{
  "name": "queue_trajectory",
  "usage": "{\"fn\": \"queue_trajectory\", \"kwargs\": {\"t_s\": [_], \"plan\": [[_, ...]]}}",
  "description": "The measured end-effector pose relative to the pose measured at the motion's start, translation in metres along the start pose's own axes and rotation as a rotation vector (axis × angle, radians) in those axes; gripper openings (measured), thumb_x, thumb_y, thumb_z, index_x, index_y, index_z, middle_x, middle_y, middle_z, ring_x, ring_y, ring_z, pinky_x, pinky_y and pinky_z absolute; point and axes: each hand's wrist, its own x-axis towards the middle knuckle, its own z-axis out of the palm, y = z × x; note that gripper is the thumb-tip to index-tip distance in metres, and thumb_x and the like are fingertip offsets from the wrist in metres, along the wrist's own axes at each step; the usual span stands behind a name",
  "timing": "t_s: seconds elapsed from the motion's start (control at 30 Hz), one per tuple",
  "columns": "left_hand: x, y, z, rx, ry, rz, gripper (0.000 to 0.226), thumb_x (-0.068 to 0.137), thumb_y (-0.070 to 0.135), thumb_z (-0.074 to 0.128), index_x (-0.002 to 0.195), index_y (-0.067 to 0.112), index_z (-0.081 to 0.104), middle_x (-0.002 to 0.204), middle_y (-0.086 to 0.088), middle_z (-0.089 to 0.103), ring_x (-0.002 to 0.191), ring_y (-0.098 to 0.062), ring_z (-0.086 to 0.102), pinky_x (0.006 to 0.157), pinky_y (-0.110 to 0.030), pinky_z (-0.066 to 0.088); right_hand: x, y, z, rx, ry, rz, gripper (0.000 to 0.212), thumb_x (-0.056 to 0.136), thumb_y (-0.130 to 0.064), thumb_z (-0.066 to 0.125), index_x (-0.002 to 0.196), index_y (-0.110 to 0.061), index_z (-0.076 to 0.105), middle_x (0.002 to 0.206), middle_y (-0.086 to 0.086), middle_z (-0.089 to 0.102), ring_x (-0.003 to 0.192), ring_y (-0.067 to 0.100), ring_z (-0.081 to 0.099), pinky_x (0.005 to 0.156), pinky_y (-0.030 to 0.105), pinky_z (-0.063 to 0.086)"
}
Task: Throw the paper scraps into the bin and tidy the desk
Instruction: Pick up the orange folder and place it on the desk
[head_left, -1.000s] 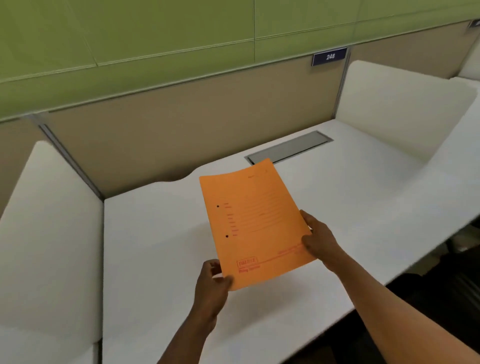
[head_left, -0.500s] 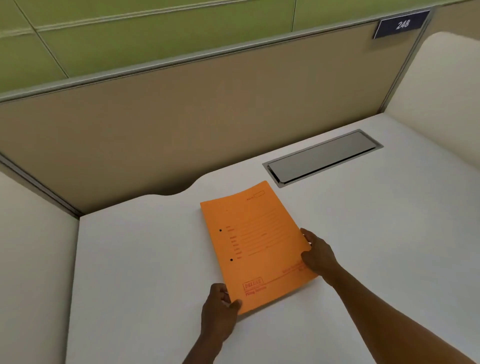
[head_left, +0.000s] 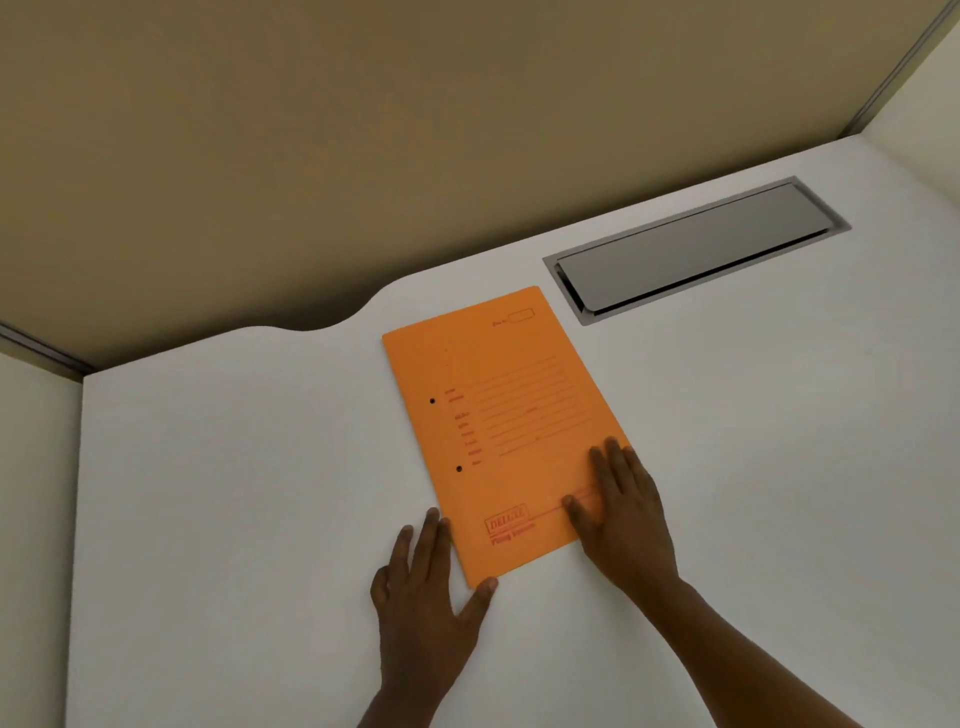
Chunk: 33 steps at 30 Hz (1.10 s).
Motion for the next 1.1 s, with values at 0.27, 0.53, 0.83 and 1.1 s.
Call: {"fn": "queue_trajectory", "kwargs": {"t_s": [0.27,0.53,0.83,1.1], "plan": [[0.047,-0.003,0.000,0.025,0.022,0.045,0.088,0.083,0.074,0.043,0.148,0.015,0.037,0.155,-0.003,0.036,0.142,-0.031,0.031,0.109,-0.054,0.028,0.047,-0.009,-0.003,-0.021,0.011,-0.014,0.079,0.094,-0.062,0.033,0.155,-0.018,0.009,0.164,0.006,0.005,0.150,0.025,0.000,0.120,0.045,0.005],[0.078,-0.006,-0.005,0.058,-0.014,0.035,0.088,0.085,0.076,0.037,0.150,0.017,0.033,0.159,-0.001,0.029,0.147,-0.029,0.022,0.115,-0.052,0.020,0.080,-0.016,-0.006,-0.059,-0.012,-0.029,0.080,0.095,-0.063,0.031,0.156,-0.017,0.008,0.164,0.007,0.005,0.150,0.027,-0.001,0.119,0.046,0.004],[0.037,-0.019,-0.009,0.046,-0.098,0.030,0.095,0.083,0.081,0.022,0.153,0.023,-0.004,0.163,0.004,-0.004,0.150,-0.018,-0.006,0.121,-0.039,0.003,0.006,-0.018,0.002,-0.030,0.012,-0.034,0.078,0.095,-0.064,0.021,0.155,-0.020,0.000,0.164,0.000,-0.003,0.150,0.019,-0.006,0.119,0.036,-0.004],[-0.070,-0.019,-0.012,0.125,-0.190,0.004,0.084,0.092,0.068,0.024,0.153,0.021,-0.010,0.159,0.004,-0.024,0.147,-0.016,-0.019,0.119,-0.032,-0.004,-0.120,-0.019,0.017,-0.148,-0.146,-0.108,0.073,0.097,-0.060,0.017,0.152,-0.021,-0.012,0.161,-0.001,-0.020,0.145,0.015,-0.023,0.118,0.031,-0.012]]}}
